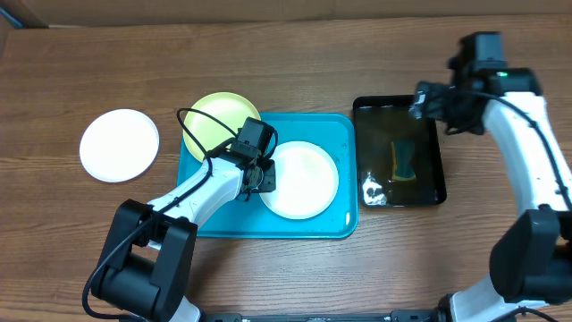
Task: Clean dirty plates on tray and stack at the side
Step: 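Return the sponge to the black tray and raise the right gripper, then lift the white plate off the teal tray with the left gripper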
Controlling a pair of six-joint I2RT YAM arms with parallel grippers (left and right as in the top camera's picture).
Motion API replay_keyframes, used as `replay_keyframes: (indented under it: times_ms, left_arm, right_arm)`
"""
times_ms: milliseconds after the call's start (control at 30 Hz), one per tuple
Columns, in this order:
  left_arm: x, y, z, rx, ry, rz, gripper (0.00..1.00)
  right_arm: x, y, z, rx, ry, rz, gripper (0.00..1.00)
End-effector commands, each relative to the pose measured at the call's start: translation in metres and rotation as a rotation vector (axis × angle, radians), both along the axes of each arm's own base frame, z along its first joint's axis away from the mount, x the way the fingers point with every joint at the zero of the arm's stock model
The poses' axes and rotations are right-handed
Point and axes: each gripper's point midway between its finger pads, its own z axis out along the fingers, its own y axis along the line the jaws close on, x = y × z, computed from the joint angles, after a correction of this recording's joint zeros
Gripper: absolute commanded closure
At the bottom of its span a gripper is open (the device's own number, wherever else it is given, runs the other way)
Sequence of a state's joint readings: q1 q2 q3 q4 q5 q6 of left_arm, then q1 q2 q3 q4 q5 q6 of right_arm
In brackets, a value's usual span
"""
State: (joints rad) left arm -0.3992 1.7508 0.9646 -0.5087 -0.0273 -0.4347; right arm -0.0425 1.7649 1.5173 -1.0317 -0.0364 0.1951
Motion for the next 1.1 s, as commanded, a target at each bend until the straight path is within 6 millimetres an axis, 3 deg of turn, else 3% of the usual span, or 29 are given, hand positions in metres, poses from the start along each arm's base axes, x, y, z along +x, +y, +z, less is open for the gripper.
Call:
replay_keyframes:
  times_ms: [0, 467, 600, 667, 767, 900, 1067]
  left_arm:
    - [-0.009, 0.003, -0.009, 0.021, 0.033, -0.01, 0.6]
    - [-0.021, 0.009, -0.012, 0.043, 0.085, -0.009, 0.67]
    - [-0.022, 0.006, -0.012, 0.017, 0.094, 0.028, 0.79]
    - [-0.023, 0.002, -0.012, -0.001, 0.102, 0.025, 0.94]
    - [-0.022, 0.002, -0.01, 0.0, 0.1, 0.025, 0.96]
    - [-0.016, 0.001, 0.006, 0.006, 0.095, 0.027, 0.96]
    - [0.002, 0.007, 0.043, 0.061, 0.04, 0.042, 0.96]
  right_arm:
    - [0.0, -0.017, 0.005, -0.01, -0.011, -0.057, 0.0]
    - [0.0, -0.019, 0.005, -0.01, -0.011, -0.063, 0.0]
    - [0.0, -0.019, 0.005, -0.01, -0.011, -0.063, 0.0]
    - [0.0, -0.019, 0.005, -0.01, -0.011, -0.063, 0.0]
    - [0.0, -0.019, 0.005, -0.01, -0.011, -0.063, 0.0]
    - [0.0, -0.019, 0.005, -0.01, -0.011, -0.063, 0.0]
    - [0.0, -0.019, 0.005, -0.01, -0.011, -0.063, 0.0]
